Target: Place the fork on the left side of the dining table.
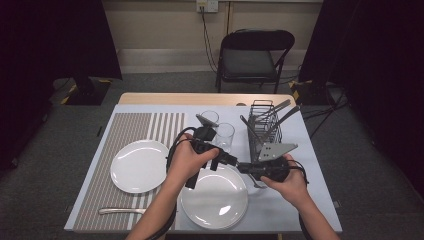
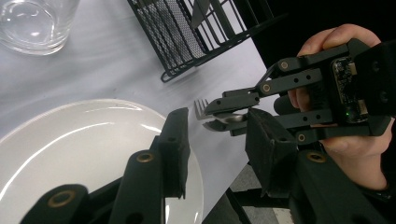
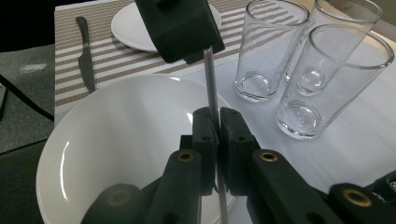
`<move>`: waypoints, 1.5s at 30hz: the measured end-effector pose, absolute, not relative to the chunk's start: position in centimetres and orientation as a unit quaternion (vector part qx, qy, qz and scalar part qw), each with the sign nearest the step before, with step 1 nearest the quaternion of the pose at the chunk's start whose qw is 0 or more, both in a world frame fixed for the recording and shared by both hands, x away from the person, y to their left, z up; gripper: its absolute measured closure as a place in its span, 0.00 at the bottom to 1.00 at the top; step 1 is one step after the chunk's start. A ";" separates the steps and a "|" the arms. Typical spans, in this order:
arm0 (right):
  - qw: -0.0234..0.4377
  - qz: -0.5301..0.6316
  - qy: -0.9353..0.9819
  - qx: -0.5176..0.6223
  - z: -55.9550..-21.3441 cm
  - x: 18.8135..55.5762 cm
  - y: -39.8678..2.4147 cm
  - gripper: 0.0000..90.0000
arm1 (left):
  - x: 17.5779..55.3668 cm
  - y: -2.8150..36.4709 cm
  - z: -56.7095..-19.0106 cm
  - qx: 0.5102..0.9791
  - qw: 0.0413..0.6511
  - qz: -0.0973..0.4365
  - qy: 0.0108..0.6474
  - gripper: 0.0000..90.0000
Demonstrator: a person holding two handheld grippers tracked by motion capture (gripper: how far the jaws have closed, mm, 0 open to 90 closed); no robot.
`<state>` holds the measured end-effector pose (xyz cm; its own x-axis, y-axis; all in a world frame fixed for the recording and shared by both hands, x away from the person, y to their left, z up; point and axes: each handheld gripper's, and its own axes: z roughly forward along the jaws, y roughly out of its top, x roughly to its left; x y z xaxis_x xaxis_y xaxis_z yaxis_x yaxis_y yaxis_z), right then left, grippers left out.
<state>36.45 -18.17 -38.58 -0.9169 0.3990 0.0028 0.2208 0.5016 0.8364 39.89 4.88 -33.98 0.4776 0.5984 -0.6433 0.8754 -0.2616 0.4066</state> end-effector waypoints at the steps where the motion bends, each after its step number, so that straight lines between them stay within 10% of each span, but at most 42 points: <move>1: 0.098 0.465 0.861 0.178 -38.6 36.5 -18.1 0.95 | 39.9 4.7 -34.1 0.771 0.378 -0.186 0.478 0.69; 10: 0.098 0.467 0.860 0.182 -38.8 36.4 -18.0 0.95 | 40.0 4.3 -34.2 0.770 0.366 -0.196 0.484 0.86; 45: 0.062 0.460 0.862 0.206 -40.7 36.4 -20.0 0.93 | 40.0 4.0 -34.0 0.775 0.360 -0.197 0.480 0.86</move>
